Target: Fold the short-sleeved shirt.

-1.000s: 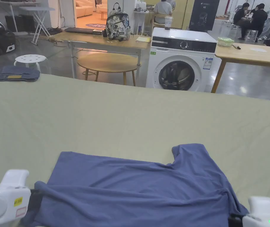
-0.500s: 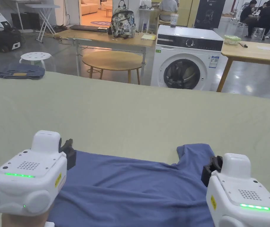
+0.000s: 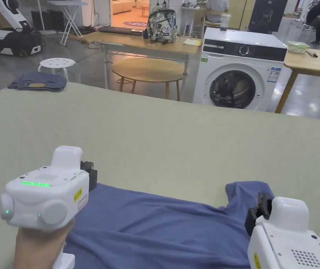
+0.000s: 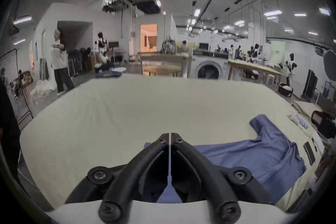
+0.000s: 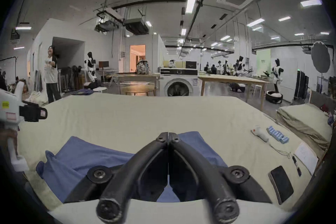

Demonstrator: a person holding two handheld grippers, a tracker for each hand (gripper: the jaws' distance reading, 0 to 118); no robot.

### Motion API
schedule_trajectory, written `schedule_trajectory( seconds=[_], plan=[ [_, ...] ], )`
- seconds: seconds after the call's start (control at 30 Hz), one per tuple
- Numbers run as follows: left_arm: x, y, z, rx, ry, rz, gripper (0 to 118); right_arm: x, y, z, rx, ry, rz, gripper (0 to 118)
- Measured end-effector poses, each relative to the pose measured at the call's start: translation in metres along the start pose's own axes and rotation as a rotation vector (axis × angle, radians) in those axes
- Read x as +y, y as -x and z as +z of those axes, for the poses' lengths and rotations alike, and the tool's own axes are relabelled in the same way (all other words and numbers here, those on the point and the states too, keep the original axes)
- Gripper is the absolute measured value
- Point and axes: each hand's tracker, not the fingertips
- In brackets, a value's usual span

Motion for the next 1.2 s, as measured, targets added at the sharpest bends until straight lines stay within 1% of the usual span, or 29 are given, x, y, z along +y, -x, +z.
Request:
schedule_trajectory(
  seconds=[0.07, 0.13, 0.27, 0.3, 0.37, 0.43, 0.5, 0.57, 0.6, 0.63, 0.7, 0.77, 0.83, 0.93, 1.0, 1.1, 1.2],
  plan=[
    [0.006, 0.013, -0.031, -0.031, 0.121, 0.011, 0, -0.005, -0.002, -0.009, 0.004, 0.021, -0.001, 0],
    [0.012, 0.023, -0.061, -0.022, 0.21, 0.018, 0, -0.01, -0.004, -0.018, 0.0, 0.047, 0.014, 0],
    [0.02, 0.047, -0.114, -0.051, 0.373, 0.119, 0, -0.021, -0.01, -0.035, -0.007, 0.089, 0.034, 0],
    [0.021, 0.053, -0.128, -0.051, 0.415, 0.145, 2, -0.023, -0.012, -0.039, -0.013, 0.104, 0.038, 0],
    [0.021, 0.059, -0.148, -0.039, 0.476, 0.153, 14, -0.029, -0.016, -0.046, -0.017, 0.126, 0.043, 0],
    [0.021, 0.061, -0.165, -0.034, 0.516, 0.165, 38, -0.034, -0.02, -0.053, -0.025, 0.147, 0.052, 0],
    [0.018, 0.063, -0.181, -0.043, 0.572, 0.195, 71, -0.04, -0.024, -0.058, -0.033, 0.167, 0.055, 0],
    [0.012, 0.063, -0.193, -0.02, 0.621, 0.198, 72, -0.044, -0.028, -0.062, -0.037, 0.186, 0.053, 0],
    [0.007, 0.06, -0.2, 0.011, 0.653, 0.178, 72, -0.046, -0.03, -0.064, -0.041, 0.194, 0.052, 0],
    [0.004, 0.058, -0.205, 0.032, 0.673, 0.162, 72, -0.047, -0.031, -0.064, -0.043, 0.199, 0.052, 0],
    [-0.001, 0.055, -0.21, 0.03, 0.687, 0.13, 71, -0.051, -0.034, -0.067, -0.051, 0.211, 0.058, 0],
    [-0.001, 0.044, -0.207, 0.071, 0.681, 0.059, 63, -0.053, -0.037, -0.067, -0.054, 0.223, 0.058, 0],
    [0.003, 0.027, -0.19, 0.086, 0.655, -0.014, 42, -0.056, -0.041, -0.069, -0.062, 0.235, 0.056, 0],
    [0.003, 0.016, -0.182, 0.046, 0.647, -0.05, 30, -0.061, -0.045, -0.072, -0.065, 0.255, 0.044, 0],
    [0.001, 0.013, -0.178, 0.021, 0.651, -0.05, 0, -0.064, -0.048, -0.073, -0.067, 0.273, 0.031, 0],
    [0.001, 0.019, -0.175, 0.018, 0.622, -0.071, 0, -0.063, -0.055, -0.077, -0.065, 0.295, 0.012, 0],
    [0.01, 0.029, -0.162, -0.026, 0.56, 0.012, 0, -0.053, -0.067, -0.086, -0.071, 0.314, 0.013, 0]
  ],
)
